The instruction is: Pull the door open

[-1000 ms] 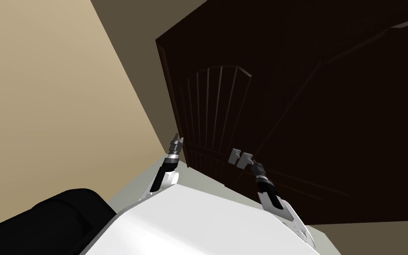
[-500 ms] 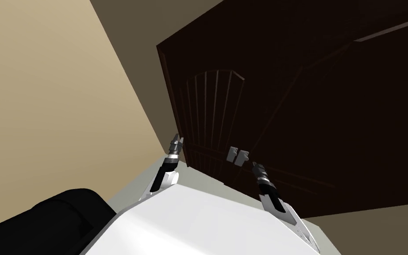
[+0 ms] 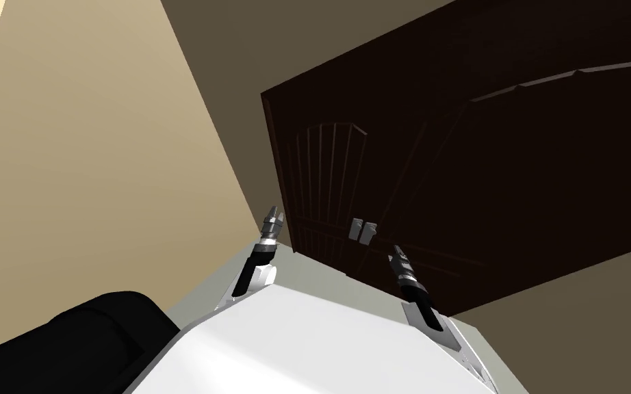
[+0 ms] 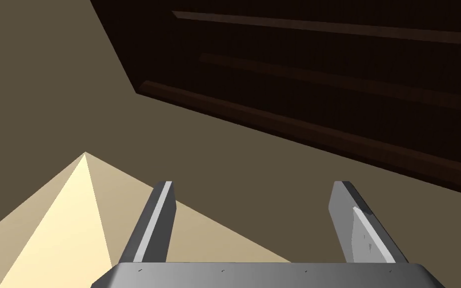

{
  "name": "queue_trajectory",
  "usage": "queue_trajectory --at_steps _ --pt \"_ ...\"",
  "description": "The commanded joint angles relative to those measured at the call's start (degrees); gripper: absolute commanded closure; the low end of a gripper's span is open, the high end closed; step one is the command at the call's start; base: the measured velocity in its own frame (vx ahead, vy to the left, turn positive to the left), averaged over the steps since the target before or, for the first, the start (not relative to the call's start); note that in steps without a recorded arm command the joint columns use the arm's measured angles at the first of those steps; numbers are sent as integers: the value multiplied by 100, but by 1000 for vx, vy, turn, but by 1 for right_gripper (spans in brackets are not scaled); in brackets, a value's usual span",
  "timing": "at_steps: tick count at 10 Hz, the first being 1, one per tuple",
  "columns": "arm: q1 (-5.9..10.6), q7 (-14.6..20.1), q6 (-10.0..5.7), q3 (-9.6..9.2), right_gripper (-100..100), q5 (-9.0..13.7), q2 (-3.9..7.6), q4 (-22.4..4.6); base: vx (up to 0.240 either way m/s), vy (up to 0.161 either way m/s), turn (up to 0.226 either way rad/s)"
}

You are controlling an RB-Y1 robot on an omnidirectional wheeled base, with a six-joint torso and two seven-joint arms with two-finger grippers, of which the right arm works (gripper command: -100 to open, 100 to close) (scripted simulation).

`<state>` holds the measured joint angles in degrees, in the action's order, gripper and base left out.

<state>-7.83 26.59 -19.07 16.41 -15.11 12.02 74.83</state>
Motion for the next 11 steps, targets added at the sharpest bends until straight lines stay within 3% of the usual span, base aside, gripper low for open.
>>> queue_trajectory --at_steps 1,3,6,9,11 --pt "19 62 -50 -156 -100 -29 -47 87 -170 129 123" --pt "-71 12 -35 82 -100 11 38 -58 -57 18 -86" --pt "-136 -48 62 375 -100 62 147 -183 46 -95 -144" --pt "-37 -72 64 338 -100 61 107 -186 174 -37 43" --pt "104 -82 37 204 -100 44 25 -150 211 60 127"
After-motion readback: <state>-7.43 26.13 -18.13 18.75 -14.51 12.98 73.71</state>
